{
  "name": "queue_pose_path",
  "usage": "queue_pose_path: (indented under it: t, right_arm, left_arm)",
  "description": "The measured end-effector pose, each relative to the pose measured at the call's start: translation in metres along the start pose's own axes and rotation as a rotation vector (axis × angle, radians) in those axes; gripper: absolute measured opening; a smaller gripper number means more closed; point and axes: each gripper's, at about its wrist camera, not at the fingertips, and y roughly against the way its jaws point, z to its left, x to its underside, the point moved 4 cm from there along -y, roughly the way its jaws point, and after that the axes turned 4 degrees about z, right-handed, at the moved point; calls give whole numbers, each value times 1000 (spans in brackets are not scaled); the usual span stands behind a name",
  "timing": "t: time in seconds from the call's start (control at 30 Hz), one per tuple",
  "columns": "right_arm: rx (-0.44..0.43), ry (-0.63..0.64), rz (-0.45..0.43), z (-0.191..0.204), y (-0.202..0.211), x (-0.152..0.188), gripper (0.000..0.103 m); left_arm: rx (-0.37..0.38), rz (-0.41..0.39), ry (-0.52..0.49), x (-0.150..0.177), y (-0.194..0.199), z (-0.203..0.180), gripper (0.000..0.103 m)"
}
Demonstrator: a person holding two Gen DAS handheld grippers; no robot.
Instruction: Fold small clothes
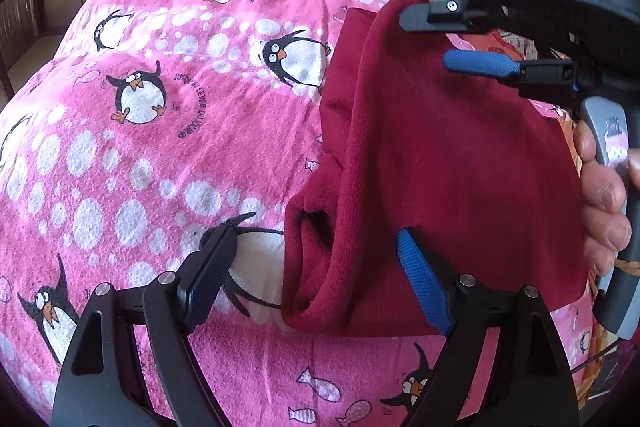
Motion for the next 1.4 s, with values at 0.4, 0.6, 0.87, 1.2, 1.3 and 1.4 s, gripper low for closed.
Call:
queue_pose_path:
  t: [0.4, 0.6, 0.87, 1.2, 1.3, 1.4]
  right_arm:
    - [271, 159, 111, 38, -72, -27, 75]
    - [266, 169, 72, 24, -68, -36, 47]
    - [95, 85, -4, 10, -20, -30, 19]
    - [75, 83, 21, 11, -24, -30, 19]
    - [75, 62, 48, 8, -27, -30, 20]
    - [76, 34, 79, 11, -31, -31, 36]
  left_arm:
    - [82, -66, 25, 13, 8, 18, 83]
    - [115, -76, 22, 14, 9, 23, 83]
    - [197, -47, 77, -18, 19, 42, 83]
    - [284, -17, -10, -32, -12, 22, 83]
    - [294, -32, 4, -31, -13, 24, 80]
    - [304, -34, 22, -28, -11, 28, 67]
